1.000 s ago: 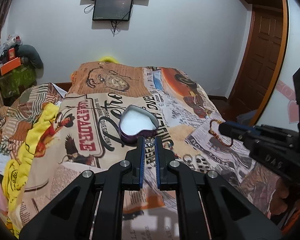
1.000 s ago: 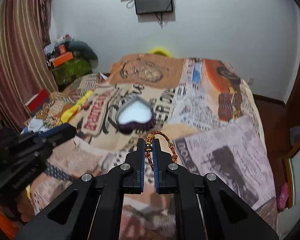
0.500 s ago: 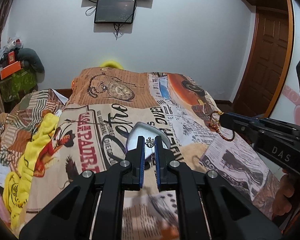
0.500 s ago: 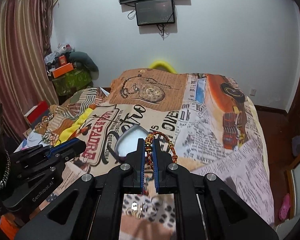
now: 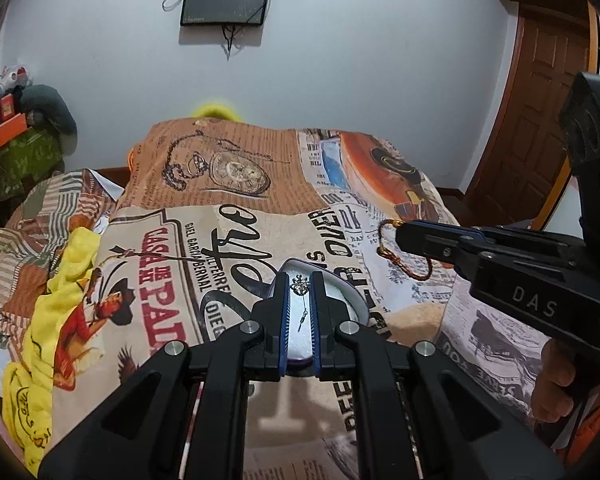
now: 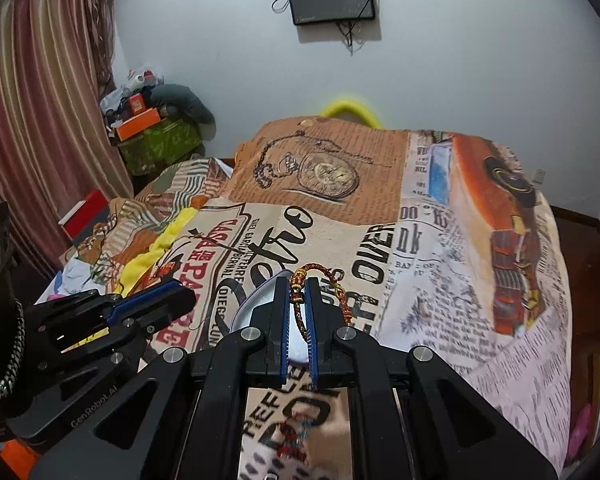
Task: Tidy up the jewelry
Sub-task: 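Carry the charm and bracelet to the purple heart tin, left tool releasing the charm inside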
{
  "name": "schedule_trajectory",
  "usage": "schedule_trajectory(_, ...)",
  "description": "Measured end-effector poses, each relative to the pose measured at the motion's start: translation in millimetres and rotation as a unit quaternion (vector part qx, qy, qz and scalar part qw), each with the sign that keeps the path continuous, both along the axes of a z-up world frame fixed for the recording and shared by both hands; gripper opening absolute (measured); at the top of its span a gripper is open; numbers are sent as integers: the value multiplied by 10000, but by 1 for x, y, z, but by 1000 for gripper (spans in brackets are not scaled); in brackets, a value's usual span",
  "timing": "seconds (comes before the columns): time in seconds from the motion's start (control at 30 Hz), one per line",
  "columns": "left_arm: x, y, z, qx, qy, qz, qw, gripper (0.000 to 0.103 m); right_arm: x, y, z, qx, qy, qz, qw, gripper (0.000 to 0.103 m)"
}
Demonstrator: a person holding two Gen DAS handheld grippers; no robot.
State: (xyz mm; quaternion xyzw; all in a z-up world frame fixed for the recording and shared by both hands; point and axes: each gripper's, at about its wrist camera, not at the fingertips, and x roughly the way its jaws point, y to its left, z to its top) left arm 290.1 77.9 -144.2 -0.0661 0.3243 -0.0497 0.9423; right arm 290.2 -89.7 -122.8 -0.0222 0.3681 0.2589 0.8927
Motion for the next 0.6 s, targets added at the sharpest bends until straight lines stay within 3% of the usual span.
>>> schedule_trajectory(0.33, 30, 0, -26, -128, 467, -257, 9985, 8, 28, 21, -15, -124, 423, 355, 9984, 7)
schedule_trajectory(0.6, 40, -7, -44, 16, 713, -414, 9966, 8, 49, 27, -42, -60, 1109, 527, 9924, 7)
